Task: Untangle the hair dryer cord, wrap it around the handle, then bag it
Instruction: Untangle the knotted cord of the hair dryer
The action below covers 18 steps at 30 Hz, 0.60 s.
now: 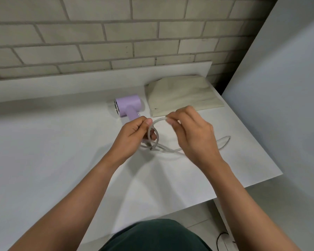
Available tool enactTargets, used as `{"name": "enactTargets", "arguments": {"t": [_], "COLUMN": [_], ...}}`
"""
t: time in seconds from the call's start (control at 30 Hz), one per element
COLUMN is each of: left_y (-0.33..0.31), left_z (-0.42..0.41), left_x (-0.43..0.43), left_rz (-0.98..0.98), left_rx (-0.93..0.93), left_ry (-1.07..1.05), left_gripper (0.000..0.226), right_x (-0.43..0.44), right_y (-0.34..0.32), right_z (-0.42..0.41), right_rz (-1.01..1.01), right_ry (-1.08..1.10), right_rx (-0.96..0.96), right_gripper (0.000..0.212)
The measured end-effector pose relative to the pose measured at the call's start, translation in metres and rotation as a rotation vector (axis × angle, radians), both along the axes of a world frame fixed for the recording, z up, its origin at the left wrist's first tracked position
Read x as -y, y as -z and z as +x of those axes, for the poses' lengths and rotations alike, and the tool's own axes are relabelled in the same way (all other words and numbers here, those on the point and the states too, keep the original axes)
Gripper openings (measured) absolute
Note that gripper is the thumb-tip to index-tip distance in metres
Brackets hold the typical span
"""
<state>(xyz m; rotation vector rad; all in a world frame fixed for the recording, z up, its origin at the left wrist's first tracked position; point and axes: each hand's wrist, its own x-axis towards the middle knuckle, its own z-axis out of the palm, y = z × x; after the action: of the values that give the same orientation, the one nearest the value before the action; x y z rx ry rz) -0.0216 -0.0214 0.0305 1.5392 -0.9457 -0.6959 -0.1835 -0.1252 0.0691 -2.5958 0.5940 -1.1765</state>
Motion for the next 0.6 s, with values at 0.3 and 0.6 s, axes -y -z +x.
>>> {"name": "enactTargets", "arguments": {"t": [0.3,0.6], "left_y": [-0.003,0.014], "left_z": [-0.002,-0.005], "left_x": [0.010,0.013], "left_rz": [0.016,0.075], "left_rx": [0.046,0.087], "left_ry": [0.114,0.076], "left_gripper": [0.036,0.035], "right_x": [0.022,0.038], "right_y": [-0.020,-0.029], "right_z": [-0.009,-0.020], "right_rz": [0.226,0.307], "right_ry": [0.021,0.134], "right_rx": [0.245,0.299], "right_gripper": [0.014,0.016]}}
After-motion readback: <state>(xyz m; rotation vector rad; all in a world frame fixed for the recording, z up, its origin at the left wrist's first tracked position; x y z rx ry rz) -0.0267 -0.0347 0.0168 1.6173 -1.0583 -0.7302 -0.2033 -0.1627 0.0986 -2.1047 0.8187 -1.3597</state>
